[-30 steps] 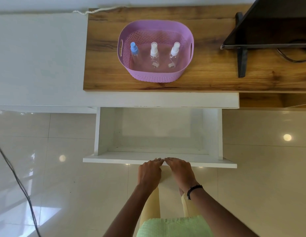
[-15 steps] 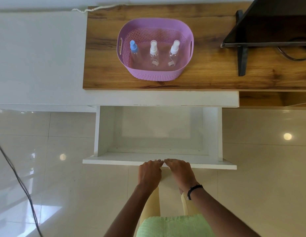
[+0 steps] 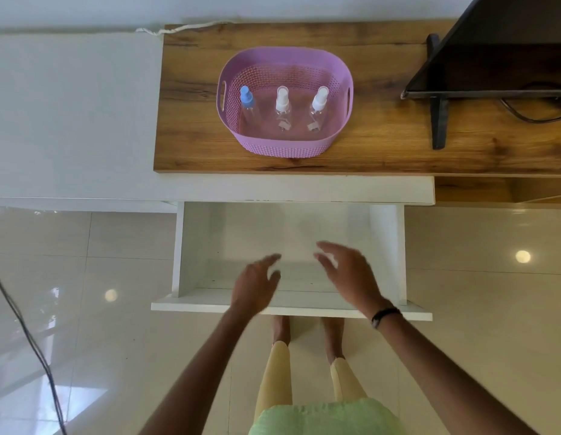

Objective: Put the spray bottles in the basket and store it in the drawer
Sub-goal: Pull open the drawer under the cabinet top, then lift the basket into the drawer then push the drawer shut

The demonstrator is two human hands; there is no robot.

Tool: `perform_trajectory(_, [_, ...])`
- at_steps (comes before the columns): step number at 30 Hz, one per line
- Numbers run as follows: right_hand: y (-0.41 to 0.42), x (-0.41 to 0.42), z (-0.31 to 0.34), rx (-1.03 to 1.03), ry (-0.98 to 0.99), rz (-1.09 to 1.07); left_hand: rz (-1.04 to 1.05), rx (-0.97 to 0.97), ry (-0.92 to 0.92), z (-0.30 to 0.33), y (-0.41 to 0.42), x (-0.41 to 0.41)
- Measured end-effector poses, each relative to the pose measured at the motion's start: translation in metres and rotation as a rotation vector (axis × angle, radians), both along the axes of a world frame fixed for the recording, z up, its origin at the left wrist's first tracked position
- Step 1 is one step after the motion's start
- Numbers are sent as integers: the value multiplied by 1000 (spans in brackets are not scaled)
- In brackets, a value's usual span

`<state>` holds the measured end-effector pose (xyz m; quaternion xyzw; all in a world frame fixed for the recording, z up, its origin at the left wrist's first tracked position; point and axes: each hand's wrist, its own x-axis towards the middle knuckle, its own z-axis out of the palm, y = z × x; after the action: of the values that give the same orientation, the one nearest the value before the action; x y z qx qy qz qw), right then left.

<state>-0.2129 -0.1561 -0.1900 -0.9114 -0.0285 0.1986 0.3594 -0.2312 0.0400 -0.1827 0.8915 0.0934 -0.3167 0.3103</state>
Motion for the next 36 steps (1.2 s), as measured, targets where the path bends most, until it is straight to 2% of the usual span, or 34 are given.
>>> perform_trajectory(5, [3, 94, 40, 154, -105, -354, 299, -110, -192, 29, 32, 88])
perform_trajectory(9, [8, 155, 58, 123, -167, -475, 403, -138, -282, 55, 46, 147])
perform_trajectory(12, [13, 183, 59, 111, -120, -539, 465, -191, -314, 63, 52, 175])
perform_trajectory(23, [26, 208, 47, 181, -24, -633, 468, -423, -340, 48, 60, 200])
perform_trajectory(30, [23, 200, 54, 271, -31, -614, 508, -427, -344, 52, 55, 194])
perform_trajectory(36, [17, 168, 62, 268, -74, -556, 541, -477, -317, 69, 52, 151])
